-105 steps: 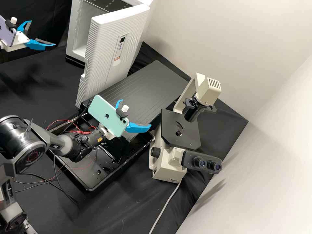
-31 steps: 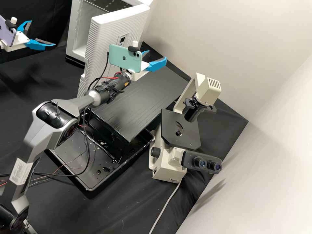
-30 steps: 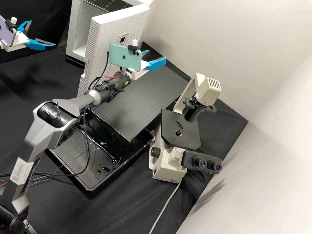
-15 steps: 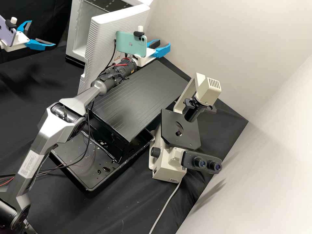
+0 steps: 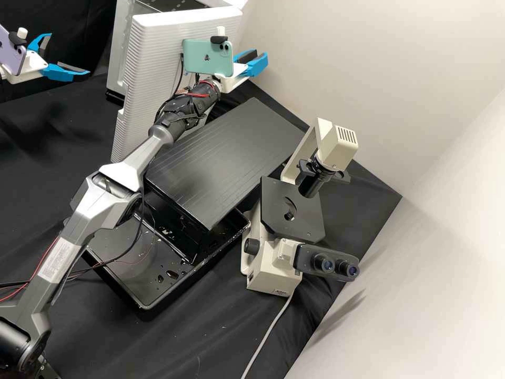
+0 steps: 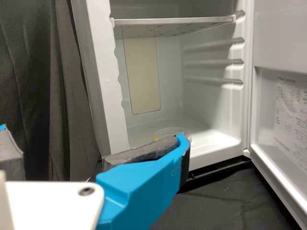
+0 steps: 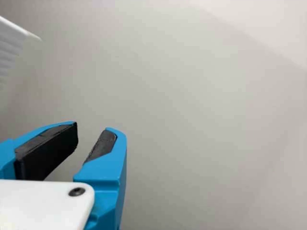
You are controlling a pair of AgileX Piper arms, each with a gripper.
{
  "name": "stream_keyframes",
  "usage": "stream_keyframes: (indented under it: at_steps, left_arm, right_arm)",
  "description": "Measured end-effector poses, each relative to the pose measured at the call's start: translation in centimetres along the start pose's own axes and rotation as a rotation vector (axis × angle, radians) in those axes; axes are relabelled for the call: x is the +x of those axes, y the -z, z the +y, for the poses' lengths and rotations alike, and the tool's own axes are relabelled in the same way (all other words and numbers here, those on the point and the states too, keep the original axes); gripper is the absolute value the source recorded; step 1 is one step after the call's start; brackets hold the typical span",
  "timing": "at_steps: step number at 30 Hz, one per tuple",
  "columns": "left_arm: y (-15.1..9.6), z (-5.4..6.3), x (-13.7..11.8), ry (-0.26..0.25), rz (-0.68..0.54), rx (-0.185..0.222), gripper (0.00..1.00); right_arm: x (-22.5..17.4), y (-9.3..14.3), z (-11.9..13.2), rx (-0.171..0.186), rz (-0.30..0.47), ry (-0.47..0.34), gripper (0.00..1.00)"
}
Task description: Close the incubator door
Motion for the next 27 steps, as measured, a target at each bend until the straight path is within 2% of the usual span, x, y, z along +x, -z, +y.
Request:
stream_keyframes:
  at_steps: [1,4,5,6,7,8,10,19,27]
  left_arm:
    - [0.0,0.0,0.0,0.000,0.000,0.000,1.00]
    - [0.0,0.0,0.0,0.000,0.000,0.000,1.00]
    - [0.0,0.0,0.0,0.000,0.000,0.000,1.00]
    - [0.0,0.0,0.0,0.000,0.000,0.000,1.00]
    - [0.0,0.0,0.0,0.000,0.000,0.000,1.00]
    - [0.0,0.0,0.0,0.000,0.000,0.000,1.00]
    - [0.0,0.0,0.0,0.000,0.000,0.000,1.00]
    - [0.0,0.0,0.0,0.000,0.000,0.000,1.00]
    - [0.0,0.0,0.0,0.000,0.000,0.000,1.00]
  right_arm:
    - [0.0,0.2,0.0,-0.007,0.006,-0.003,0.00]
    - [0.0,1.1,0.3,0.003,0.027,0.004,0.00]
    - [0.0,1.3,0.2,-0.016,0.030,0.008,0.00]
    - [0.0,1.8,0.3,-0.009,0.032,0.010,0.00]
    - [-0.1,2.2,0.6,0.026,0.032,0.013,0.00]
    - [-0.1,2.6,0.4,0.022,0.035,0.022,0.00]
    - [-0.3,3.4,0.5,-0.010,0.046,0.026,0.00]
    - [-1.1,7.2,0.2,-0.022,0.113,0.032,0.00]
    - [-1.2,7.5,0.3,-0.022,0.122,0.032,0.00]
